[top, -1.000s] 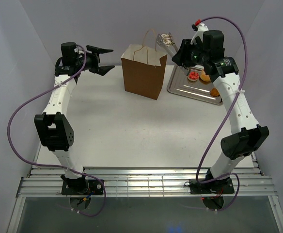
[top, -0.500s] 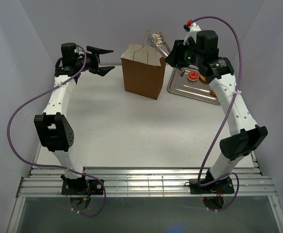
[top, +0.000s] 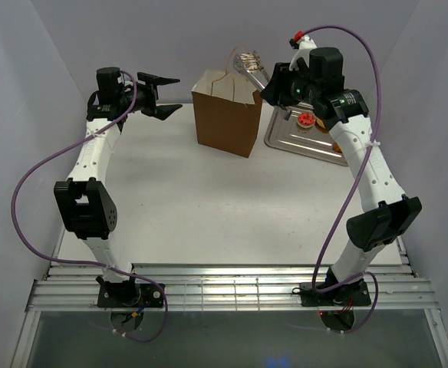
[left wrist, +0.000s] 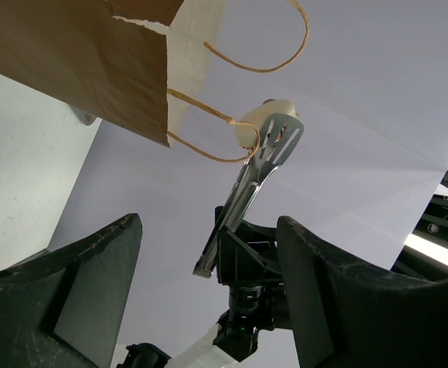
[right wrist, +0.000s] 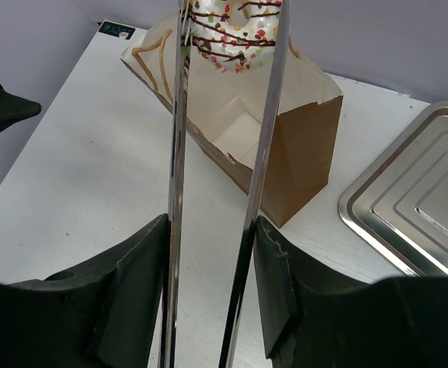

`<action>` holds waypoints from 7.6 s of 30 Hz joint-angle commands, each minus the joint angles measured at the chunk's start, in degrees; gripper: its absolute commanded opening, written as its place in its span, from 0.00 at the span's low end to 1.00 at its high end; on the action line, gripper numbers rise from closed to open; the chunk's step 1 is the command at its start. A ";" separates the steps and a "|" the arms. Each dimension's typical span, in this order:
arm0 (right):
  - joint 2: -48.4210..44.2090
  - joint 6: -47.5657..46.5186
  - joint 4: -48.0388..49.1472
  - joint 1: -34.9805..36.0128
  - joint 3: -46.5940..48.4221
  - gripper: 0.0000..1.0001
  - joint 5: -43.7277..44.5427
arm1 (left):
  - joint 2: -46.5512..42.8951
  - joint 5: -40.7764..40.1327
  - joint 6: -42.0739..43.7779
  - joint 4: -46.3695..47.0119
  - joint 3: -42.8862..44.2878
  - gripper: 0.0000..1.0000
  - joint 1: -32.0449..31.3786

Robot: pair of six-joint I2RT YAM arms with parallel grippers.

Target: Place the fake bread into the paper bag

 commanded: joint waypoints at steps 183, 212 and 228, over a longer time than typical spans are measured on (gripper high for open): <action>10.40 18.02 -10.69 -29.06 -15.61 0.20 15.95 | -8.81 6.12 -4.97 9.28 -10.39 0.79 5.11; -4.20 15.39 4.86 -22.74 -13.52 0.17 -1.70 | -15.23 5.33 -5.15 9.36 -18.91 0.79 5.11; 1.34 8.18 14.71 -7.44 1.34 0.17 -12.79 | -17.34 4.36 -5.50 9.01 -20.24 0.79 5.11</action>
